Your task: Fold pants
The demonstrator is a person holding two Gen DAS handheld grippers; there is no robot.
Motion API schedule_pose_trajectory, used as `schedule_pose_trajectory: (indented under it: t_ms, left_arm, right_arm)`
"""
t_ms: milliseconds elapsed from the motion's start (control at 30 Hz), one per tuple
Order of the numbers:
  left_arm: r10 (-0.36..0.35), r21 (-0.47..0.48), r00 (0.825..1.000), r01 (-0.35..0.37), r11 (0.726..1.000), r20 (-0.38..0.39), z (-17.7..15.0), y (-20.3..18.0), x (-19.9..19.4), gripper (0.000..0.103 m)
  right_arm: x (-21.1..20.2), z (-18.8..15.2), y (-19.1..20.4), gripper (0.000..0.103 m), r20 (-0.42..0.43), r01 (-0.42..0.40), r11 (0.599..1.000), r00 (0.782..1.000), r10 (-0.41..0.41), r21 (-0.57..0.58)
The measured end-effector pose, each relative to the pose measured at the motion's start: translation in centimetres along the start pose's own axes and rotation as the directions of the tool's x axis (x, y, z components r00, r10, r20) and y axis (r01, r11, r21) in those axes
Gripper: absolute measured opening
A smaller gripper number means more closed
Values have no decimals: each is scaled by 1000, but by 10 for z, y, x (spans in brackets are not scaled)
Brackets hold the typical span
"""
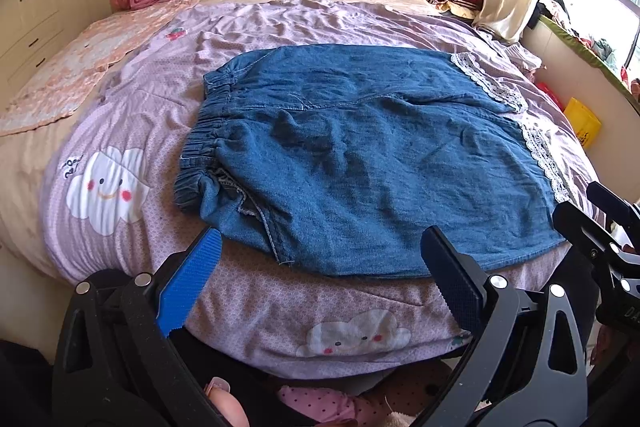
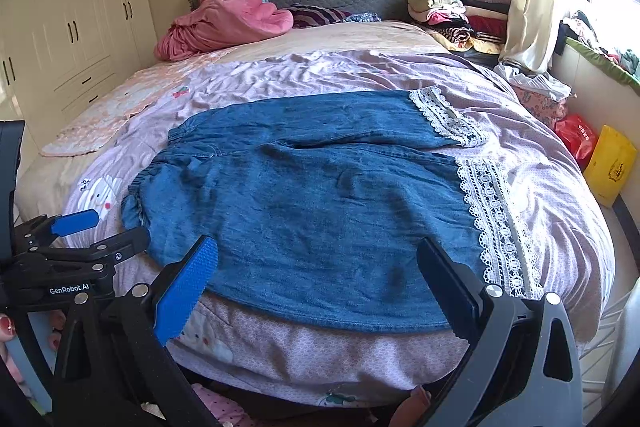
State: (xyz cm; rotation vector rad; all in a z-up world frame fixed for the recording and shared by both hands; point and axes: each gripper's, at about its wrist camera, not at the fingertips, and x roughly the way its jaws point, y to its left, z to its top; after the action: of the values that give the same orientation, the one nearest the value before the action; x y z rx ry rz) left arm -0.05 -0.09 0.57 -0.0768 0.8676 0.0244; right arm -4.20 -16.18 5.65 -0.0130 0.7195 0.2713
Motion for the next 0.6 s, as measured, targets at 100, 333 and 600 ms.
schedule_pose_trajectory:
  t_ms: [100,333,600]
  left_arm:
    - [0,-1,1000,0,1000,1,1,0,-1,94]
    - [0,-1,1000,0,1000,2,2,0,-1,94]
    - [-1,-1,1000,1,1000,12,4,0,-4,94]
  right_arm:
    - [0,0,0,99,-1,0,1000,1000,0,0]
    - [1,0,0,99,-3,-1,1000,1000,0,-3]
    - [1,0,1,99,-5,-3,1000,1000,3,-5]
